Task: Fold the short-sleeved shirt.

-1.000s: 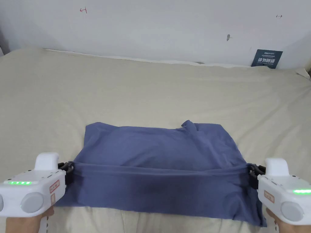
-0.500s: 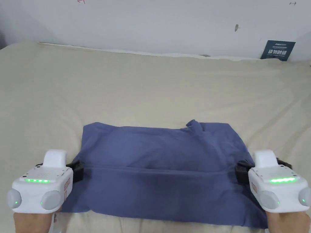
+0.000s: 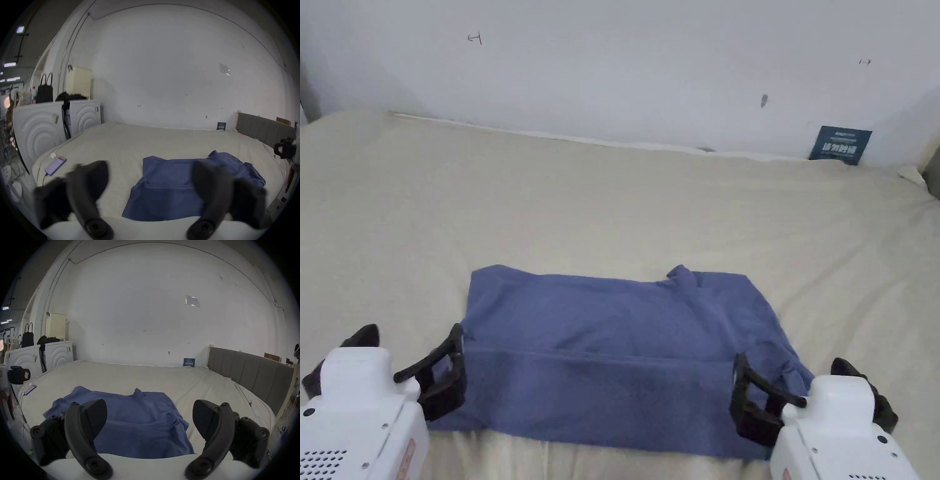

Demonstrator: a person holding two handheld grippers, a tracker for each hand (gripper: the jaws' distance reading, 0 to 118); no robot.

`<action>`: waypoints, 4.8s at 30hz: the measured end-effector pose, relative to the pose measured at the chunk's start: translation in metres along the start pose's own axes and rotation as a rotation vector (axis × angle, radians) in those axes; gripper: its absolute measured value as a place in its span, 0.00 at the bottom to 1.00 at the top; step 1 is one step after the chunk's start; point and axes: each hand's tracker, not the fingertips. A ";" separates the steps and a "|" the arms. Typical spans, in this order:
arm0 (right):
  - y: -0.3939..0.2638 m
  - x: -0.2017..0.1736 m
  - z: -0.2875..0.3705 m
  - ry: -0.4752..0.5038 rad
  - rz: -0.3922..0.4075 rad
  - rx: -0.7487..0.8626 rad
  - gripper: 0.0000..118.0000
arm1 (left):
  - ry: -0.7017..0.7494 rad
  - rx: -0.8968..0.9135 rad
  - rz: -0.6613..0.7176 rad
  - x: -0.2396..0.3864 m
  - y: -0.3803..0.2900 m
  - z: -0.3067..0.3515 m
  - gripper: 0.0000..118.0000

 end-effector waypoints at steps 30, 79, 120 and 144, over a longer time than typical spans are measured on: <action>0.002 -0.058 0.026 0.037 -0.004 -0.102 0.00 | -0.023 -0.509 -0.009 -0.062 -0.072 -0.093 1.00; -0.072 0.097 -0.014 -0.039 0.067 -0.581 0.09 | -0.087 -0.563 0.113 -0.071 -0.066 -0.036 0.07; 0.081 -0.061 0.069 0.102 0.004 0.063 0.00 | -0.111 -0.001 -0.062 0.045 0.065 0.055 0.04; 0.000 -0.069 -0.051 0.141 0.011 -0.196 0.00 | 0.035 -0.693 -0.272 -0.073 -0.071 -0.321 0.99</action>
